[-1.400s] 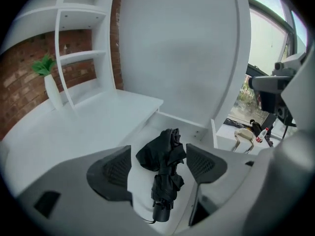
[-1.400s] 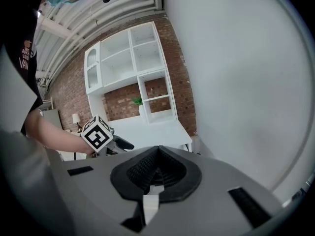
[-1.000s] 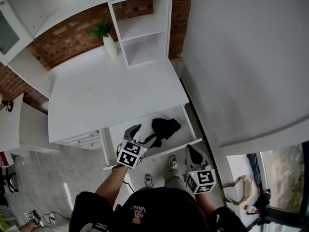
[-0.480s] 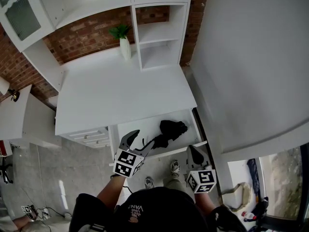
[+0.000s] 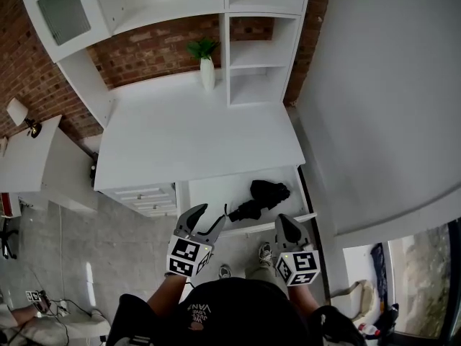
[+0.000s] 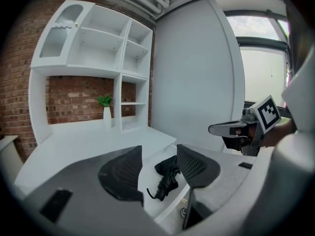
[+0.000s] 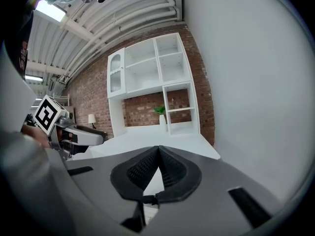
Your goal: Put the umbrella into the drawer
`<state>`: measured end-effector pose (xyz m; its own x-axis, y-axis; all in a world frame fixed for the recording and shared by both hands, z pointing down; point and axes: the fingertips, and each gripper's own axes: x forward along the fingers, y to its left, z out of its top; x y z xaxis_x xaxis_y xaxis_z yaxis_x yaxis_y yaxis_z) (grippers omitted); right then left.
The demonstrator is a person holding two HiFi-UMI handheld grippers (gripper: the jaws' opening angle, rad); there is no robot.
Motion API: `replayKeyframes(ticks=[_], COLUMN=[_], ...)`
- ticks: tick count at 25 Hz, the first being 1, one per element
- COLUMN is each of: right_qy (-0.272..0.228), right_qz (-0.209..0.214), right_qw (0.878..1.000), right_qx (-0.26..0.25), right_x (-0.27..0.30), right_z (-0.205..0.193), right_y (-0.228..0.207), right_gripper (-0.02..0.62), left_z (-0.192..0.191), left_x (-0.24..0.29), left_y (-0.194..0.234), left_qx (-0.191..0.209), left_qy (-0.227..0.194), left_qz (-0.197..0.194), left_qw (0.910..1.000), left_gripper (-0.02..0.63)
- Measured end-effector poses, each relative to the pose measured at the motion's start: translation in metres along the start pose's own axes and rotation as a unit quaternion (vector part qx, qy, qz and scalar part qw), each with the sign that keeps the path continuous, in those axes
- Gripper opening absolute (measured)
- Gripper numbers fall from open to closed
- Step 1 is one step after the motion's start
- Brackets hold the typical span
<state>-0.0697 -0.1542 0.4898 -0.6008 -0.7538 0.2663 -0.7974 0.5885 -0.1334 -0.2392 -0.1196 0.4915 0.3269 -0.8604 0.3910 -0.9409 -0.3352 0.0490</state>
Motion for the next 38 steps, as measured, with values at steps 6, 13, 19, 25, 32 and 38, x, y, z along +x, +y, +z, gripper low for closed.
replayKeyframes(ticks=[6, 13, 19, 25, 32, 38], right_qy=[-0.004, -0.001, 0.005, 0.018, 0.02, 0.018], right_qz=[0.018, 0.032, 0.046, 0.054, 0.055, 0.051], right_qw=[1.0, 0.999, 0.999, 0.998, 0.997, 0.997], right_qx=[-0.008, -0.015, -0.021, -0.034, -0.045, -0.049], right_x=[-0.001, -0.001, 0.003, 0.006, 0.011, 0.012], right_z=[0.002, -0.007, -0.012, -0.019, -0.019, -0.019], right_y=[0.023, 0.042, 0.054, 0.063, 0.066, 0.062], right_gripper=[-0.008, -0.008, -0.008, -0.008, -0.008, -0.008], left_z=[-0.015, -0.027, -0.035, -0.04, -0.041, -0.051], left_x=[-0.036, -0.066, -0.075, -0.089, -0.1, -0.106], left_y=[0.01, 0.026, 0.028, 0.03, 0.036, 0.038], left_qx=[-0.013, -0.031, -0.014, -0.018, -0.029, -0.041], left_qy=[-0.003, -0.029, -0.03, -0.033, -0.046, -0.052], left_qz=[0.027, 0.071, 0.086, 0.099, 0.115, 0.122], left_qw=[0.9996, 0.9966, 0.9958, 0.9944, 0.9919, 0.9904], left_gripper=[0.192, 0.028, 0.006, 0.006, 0.006, 0.006])
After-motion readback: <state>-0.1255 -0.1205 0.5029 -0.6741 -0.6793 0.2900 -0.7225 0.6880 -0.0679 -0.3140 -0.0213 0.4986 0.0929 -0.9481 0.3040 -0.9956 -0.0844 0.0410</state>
